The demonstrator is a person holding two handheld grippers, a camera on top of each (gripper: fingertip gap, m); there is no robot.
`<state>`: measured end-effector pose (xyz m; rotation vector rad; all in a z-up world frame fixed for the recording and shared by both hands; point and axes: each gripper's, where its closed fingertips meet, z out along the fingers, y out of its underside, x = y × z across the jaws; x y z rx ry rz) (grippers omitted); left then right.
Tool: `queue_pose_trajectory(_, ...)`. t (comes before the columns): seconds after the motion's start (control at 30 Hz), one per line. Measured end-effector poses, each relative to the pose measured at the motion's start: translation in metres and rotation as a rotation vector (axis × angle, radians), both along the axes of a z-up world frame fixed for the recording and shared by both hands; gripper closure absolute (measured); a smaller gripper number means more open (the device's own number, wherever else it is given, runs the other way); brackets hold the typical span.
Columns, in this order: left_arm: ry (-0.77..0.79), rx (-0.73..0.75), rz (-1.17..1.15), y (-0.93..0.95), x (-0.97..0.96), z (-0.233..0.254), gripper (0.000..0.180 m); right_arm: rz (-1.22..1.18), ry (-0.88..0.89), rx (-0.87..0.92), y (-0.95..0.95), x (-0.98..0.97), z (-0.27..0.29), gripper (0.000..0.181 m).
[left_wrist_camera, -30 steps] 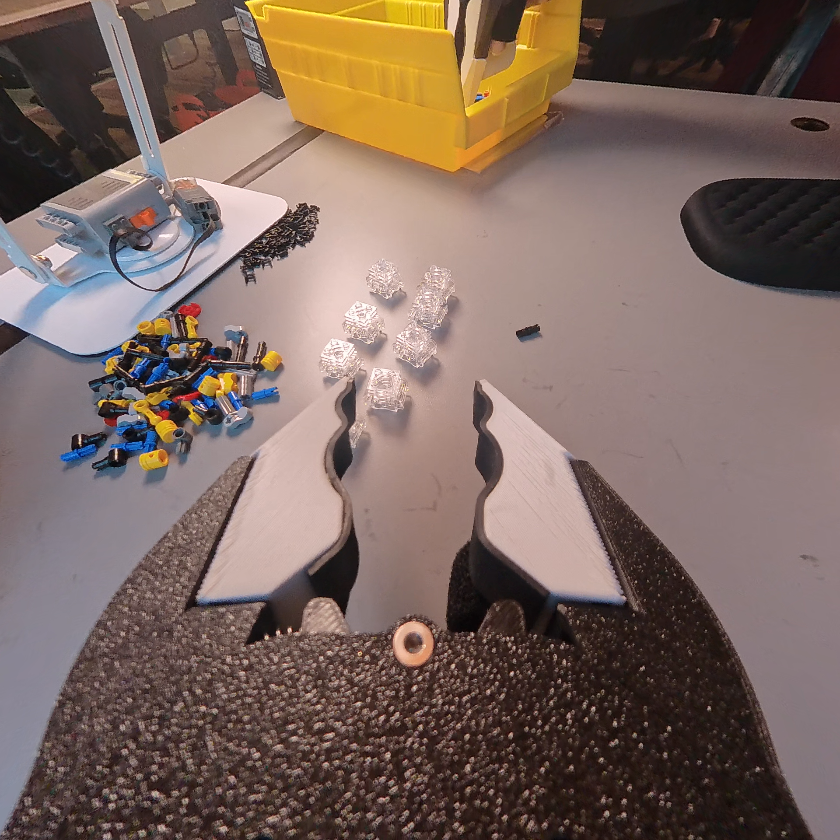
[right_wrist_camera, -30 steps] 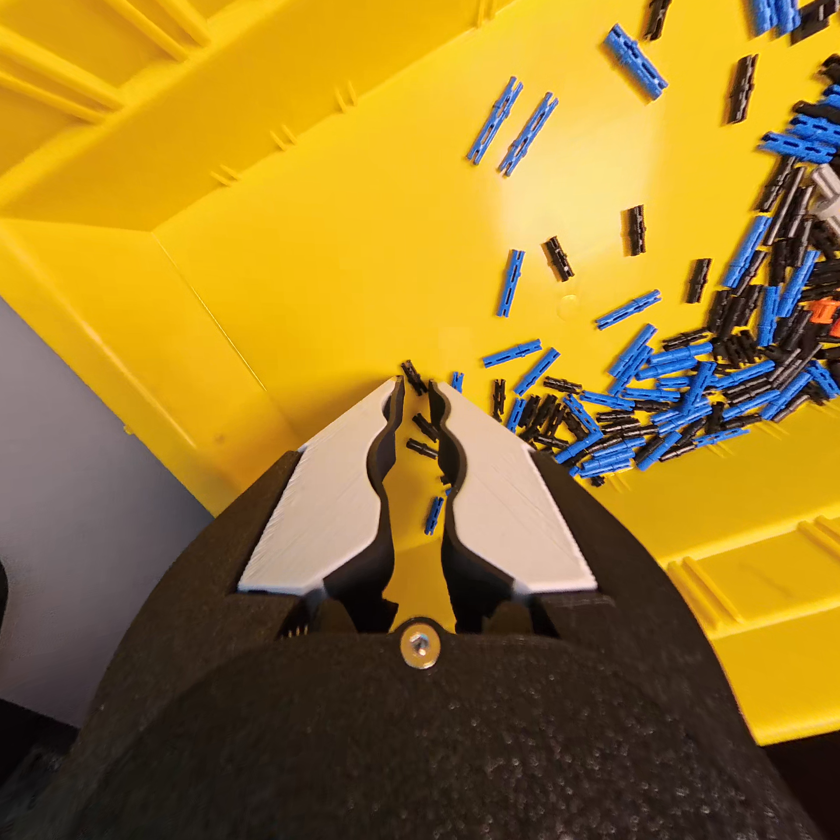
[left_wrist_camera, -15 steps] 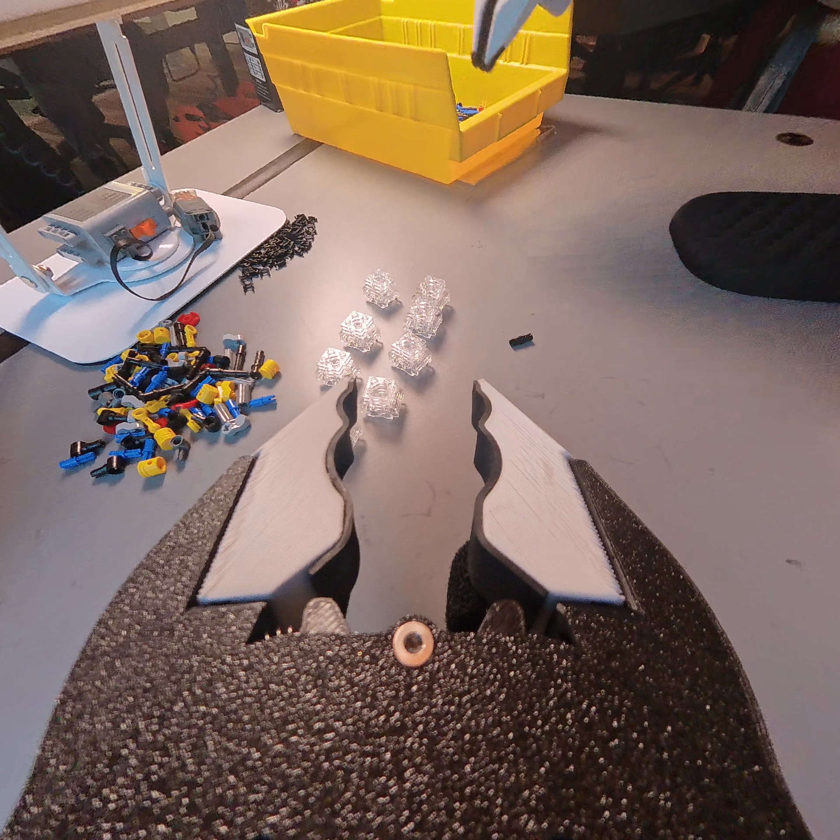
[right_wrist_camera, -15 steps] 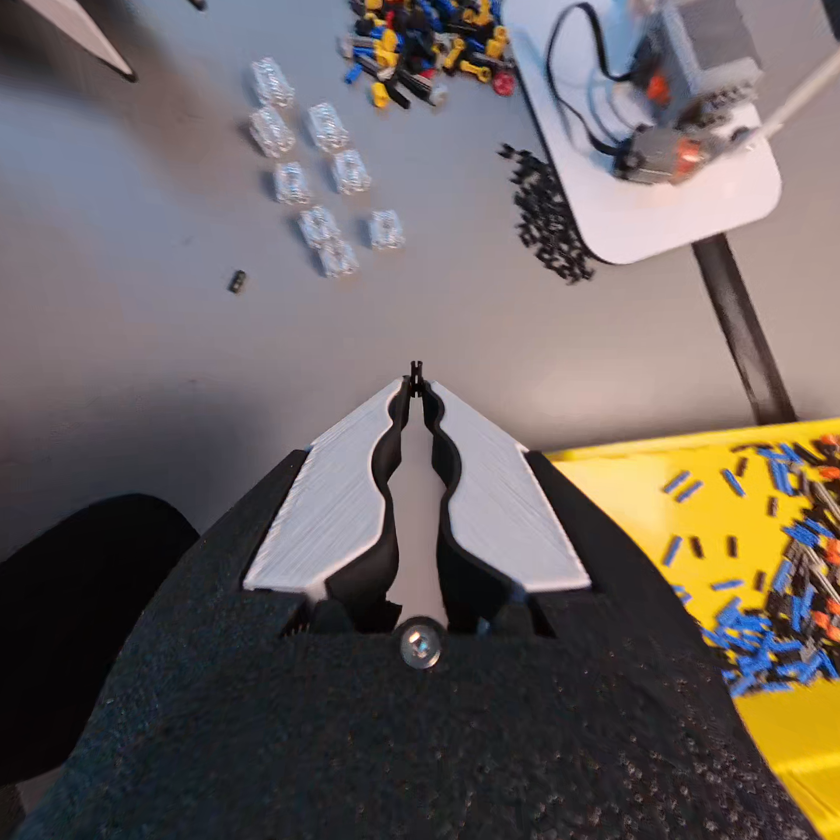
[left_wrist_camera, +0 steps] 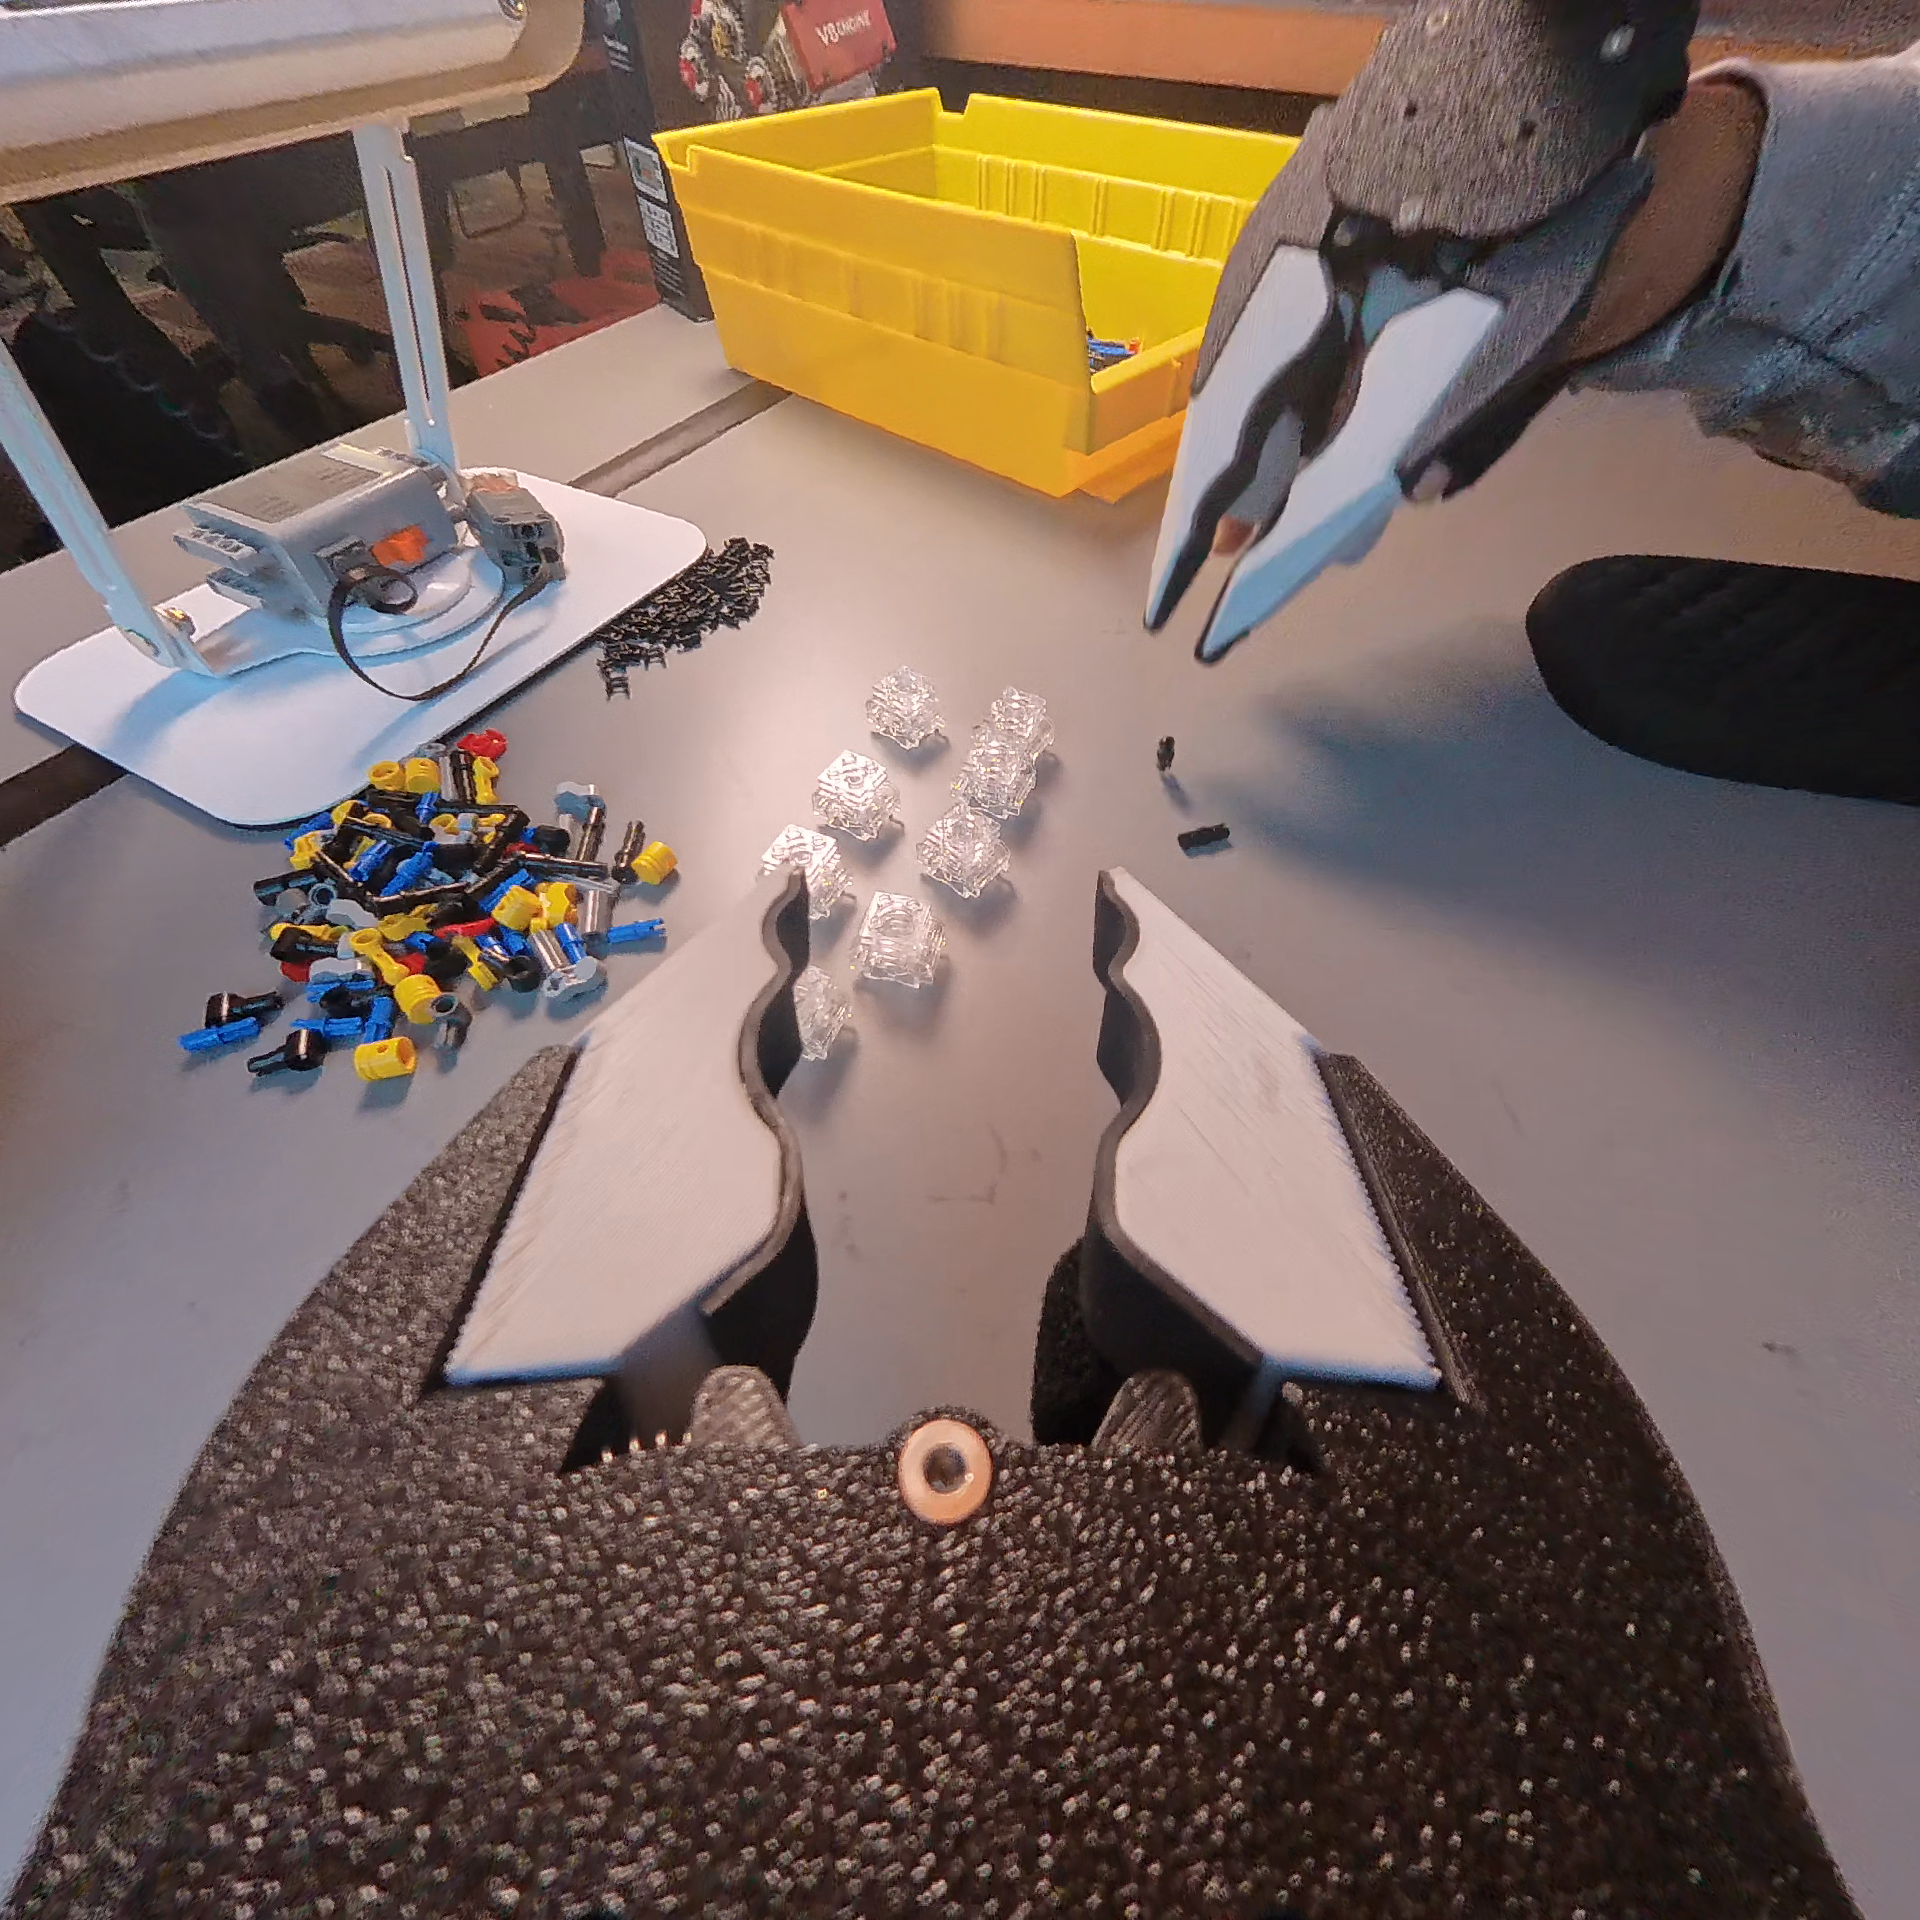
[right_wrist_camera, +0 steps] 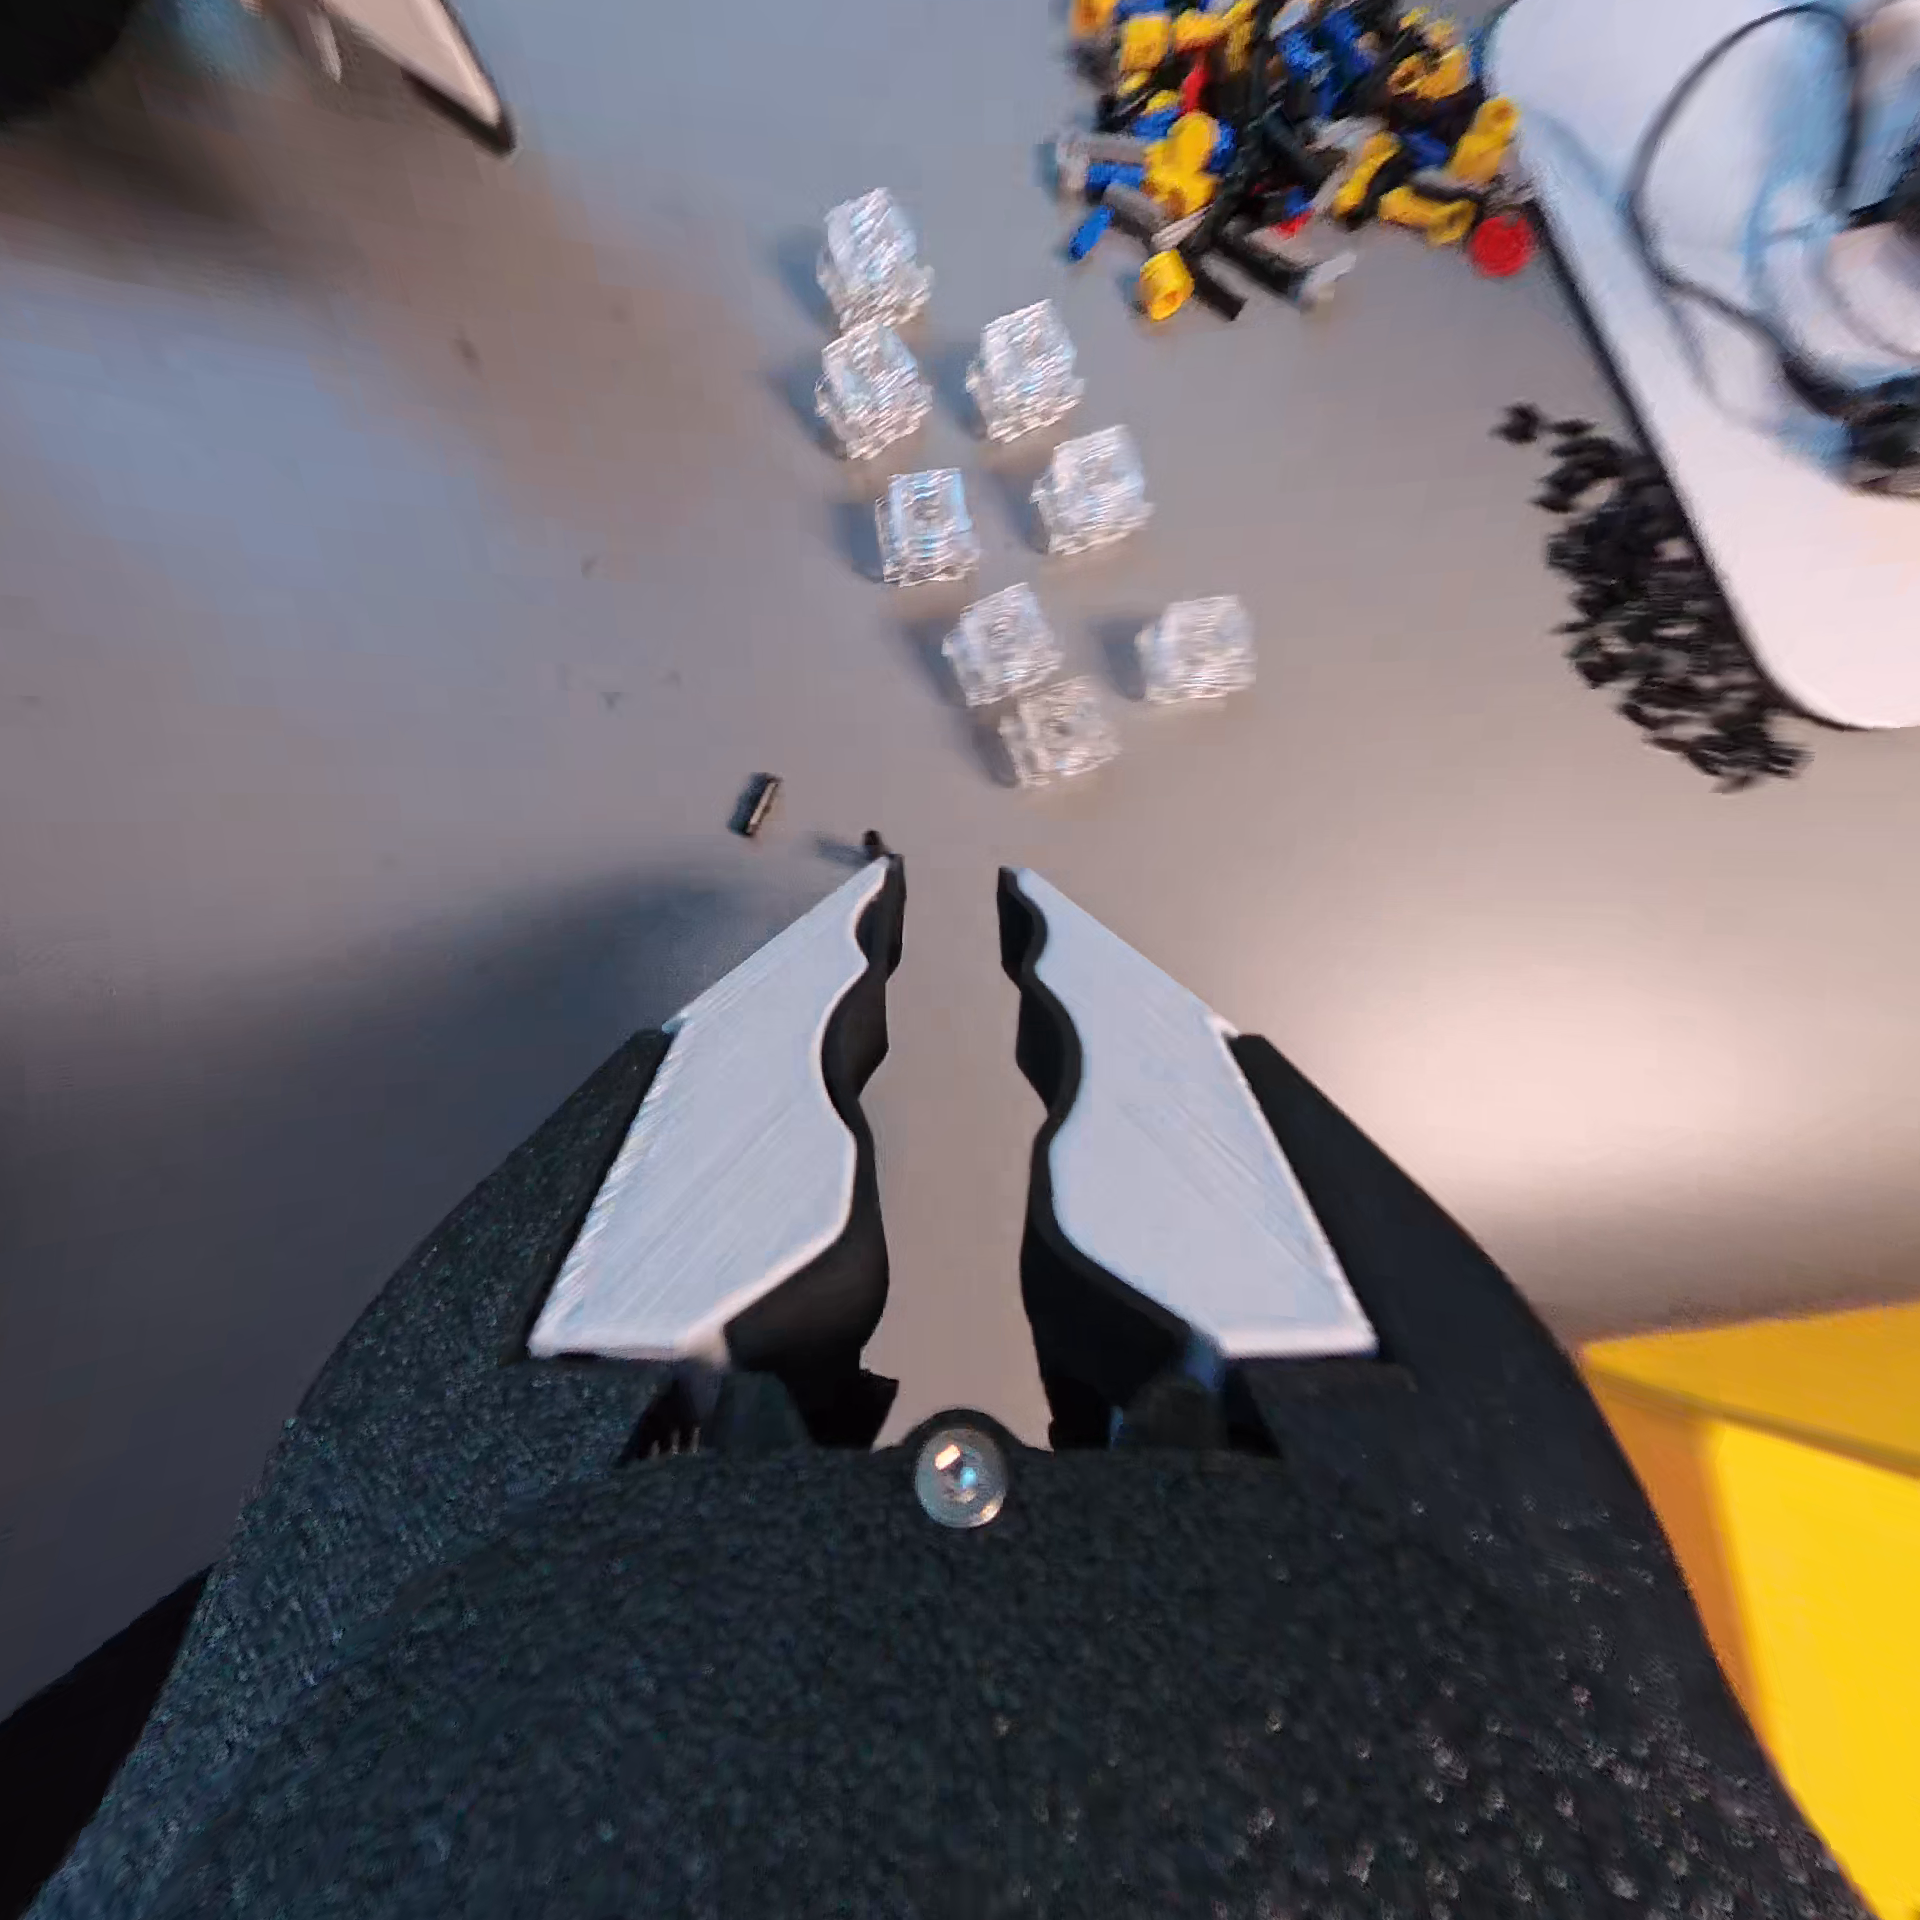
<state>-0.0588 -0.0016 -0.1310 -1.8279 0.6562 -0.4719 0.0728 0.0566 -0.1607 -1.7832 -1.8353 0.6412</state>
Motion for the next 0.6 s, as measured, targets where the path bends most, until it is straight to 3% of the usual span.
queue_pose_trajectory(0.1, -0.001, 0.015, 0.016, 0.002, -0.002, 0.002, 0.126, -0.162, 0.089, 0.042, 0.055, 0.037, 0.056, 0.156)
queue_pose_trajectory(0.17, 0.002, 0.015, 0.015, 0.002, -0.002, 0.001, 0.127, -0.258, 0.025, 0.154, 0.103, 0.079, 0.077, 0.157)
queue_pose_trajectory(0.3, 0.012, 0.007, -0.001, 0.001, 0.004, -0.003, 0.128, -0.244, -0.362, 0.288, 0.179, 0.162, 0.063, 0.161)
queue_pose_trajectory(0.47, 0.037, 0.009, -0.001, 0.002, 0.006, -0.007, 0.128, -0.027, -0.783, 0.235, 0.203, 0.205, 0.012, 0.163)
queue_pose_trajectory(0.6, 0.038, 0.022, 0.017, 0.004, 0.000, -0.005, 0.128, 0.138, -0.956, 0.235, 0.209, 0.217, -0.014, 0.163)
